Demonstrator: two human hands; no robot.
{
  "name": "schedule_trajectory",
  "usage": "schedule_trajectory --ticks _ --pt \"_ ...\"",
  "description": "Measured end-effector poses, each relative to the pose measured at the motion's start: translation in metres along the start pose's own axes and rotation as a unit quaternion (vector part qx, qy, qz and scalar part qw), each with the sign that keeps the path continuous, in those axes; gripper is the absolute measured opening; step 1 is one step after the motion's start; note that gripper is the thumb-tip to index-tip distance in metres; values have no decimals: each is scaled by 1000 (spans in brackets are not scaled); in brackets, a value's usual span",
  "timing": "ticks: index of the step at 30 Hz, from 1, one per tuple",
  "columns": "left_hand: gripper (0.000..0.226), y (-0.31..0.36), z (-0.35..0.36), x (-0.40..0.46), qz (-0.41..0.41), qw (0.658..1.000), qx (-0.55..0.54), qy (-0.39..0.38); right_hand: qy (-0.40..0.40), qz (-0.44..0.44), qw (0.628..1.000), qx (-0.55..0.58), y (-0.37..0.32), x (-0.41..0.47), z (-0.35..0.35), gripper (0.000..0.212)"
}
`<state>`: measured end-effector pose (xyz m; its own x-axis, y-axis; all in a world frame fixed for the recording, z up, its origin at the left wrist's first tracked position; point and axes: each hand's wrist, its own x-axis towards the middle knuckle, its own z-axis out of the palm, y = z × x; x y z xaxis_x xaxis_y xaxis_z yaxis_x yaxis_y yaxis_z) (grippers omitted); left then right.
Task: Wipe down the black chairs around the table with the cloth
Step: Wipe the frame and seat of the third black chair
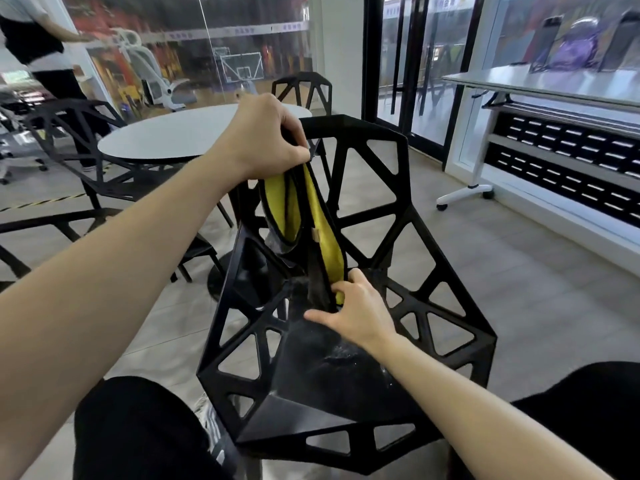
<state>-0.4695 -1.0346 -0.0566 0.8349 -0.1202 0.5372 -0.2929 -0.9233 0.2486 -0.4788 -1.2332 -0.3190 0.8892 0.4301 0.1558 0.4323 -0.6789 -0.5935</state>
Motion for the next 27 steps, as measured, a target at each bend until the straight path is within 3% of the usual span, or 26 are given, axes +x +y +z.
schedule_trajectory --ticks 2,4,8,12,15,21,23,27 --pt "10 0 -3 -3 6 1000 6 -11 30 -29 999 -22 -1 2 6 32" --pt "11 -6 -9 -8 7 1000 12 -17 36 -41 998 -35 7 4 5 15" --pt "19 -30 -20 -20 -23 999 9 -43 58 -25 998 -29 28 1 -15 18" --pt "28 -63 -19 -33 -42 994 34 -90 147 -11 989 -10 49 2 -46 18" --pt "26 -87 -12 -46 -61 988 32 -137 179 -50 981 -54 62 7 -73 12" --pt "33 -121 13 -69 -109 984 28 -137 130 -219 946 -203 89 17 -118 6" --pt "32 -124 18 -73 -113 987 11 -118 118 -231 941 -217 96 19 -125 6" --pt "29 -115 23 -73 -111 991 -29 -75 78 -183 967 -157 102 22 -122 8"
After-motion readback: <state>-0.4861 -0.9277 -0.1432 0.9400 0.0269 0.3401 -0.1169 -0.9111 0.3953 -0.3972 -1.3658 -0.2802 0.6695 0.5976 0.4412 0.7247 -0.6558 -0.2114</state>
